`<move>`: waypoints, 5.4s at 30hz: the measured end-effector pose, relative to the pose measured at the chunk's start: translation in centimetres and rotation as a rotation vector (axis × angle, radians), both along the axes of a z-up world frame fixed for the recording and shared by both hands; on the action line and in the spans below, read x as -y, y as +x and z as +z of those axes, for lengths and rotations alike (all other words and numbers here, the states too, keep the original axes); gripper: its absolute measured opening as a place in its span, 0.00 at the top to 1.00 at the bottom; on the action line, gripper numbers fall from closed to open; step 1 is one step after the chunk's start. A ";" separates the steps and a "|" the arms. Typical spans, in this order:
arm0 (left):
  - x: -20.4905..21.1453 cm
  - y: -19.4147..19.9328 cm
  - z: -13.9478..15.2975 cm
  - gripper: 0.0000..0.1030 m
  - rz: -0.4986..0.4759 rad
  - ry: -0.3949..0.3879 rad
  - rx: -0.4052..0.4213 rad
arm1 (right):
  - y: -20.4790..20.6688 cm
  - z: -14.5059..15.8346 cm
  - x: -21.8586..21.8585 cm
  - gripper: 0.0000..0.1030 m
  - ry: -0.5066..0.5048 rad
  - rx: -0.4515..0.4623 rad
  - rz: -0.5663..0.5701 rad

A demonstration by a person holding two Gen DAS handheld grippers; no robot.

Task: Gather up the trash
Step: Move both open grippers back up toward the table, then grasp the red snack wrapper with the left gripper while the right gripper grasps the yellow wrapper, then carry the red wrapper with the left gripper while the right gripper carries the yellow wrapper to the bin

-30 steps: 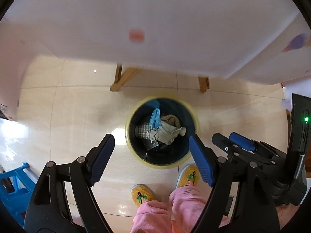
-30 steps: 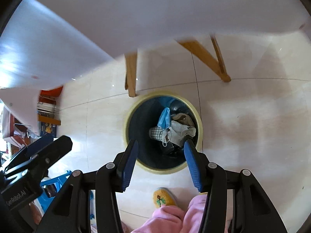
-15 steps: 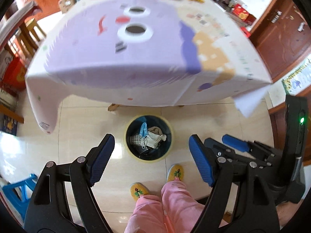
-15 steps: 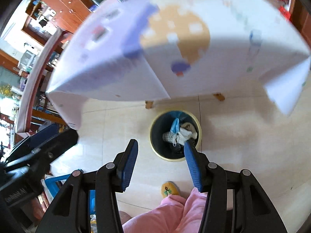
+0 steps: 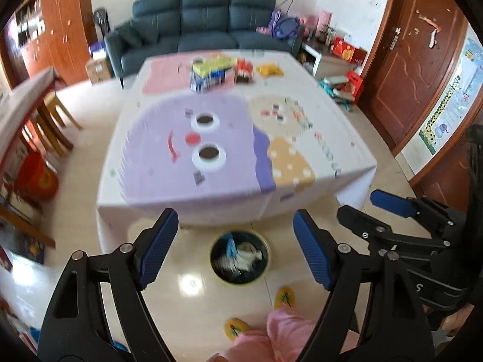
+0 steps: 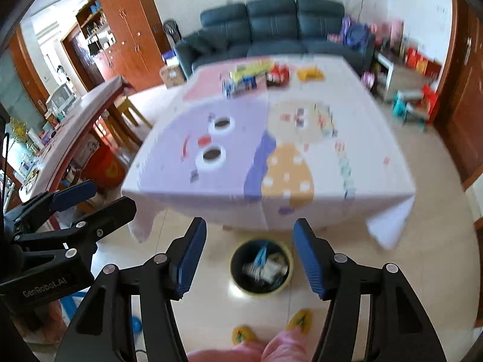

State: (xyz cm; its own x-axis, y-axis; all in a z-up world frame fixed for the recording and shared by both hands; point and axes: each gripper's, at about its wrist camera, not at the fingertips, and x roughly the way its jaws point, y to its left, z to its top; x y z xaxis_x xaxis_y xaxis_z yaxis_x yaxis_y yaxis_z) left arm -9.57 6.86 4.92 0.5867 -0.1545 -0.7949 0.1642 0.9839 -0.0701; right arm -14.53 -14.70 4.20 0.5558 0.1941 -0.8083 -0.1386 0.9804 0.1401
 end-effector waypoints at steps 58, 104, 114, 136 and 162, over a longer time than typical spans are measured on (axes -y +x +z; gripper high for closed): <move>16.0 63.8 -17.0 0.42 0.037 0.178 -0.406 | 63.3 -15.2 20.1 0.35 0.267 -0.303 -0.004; 3.5 46.1 -7.9 0.85 0.525 -0.016 -0.206 | 64.8 -18.3 8.0 0.94 -0.030 -0.370 0.039; 0.9 36.9 -4.5 0.85 0.524 -0.029 -0.128 | 55.5 -14.1 3.7 0.96 -0.048 -0.374 0.149; -6.5 12.6 -2.9 0.85 0.440 -0.059 -0.064 | 28.8 -7.3 -7.2 0.96 -0.089 -0.314 0.220; -9.3 -1.9 -18.6 0.85 0.426 -0.254 -0.296 | 6.8 -19.1 -6.5 0.96 -0.179 -0.336 0.176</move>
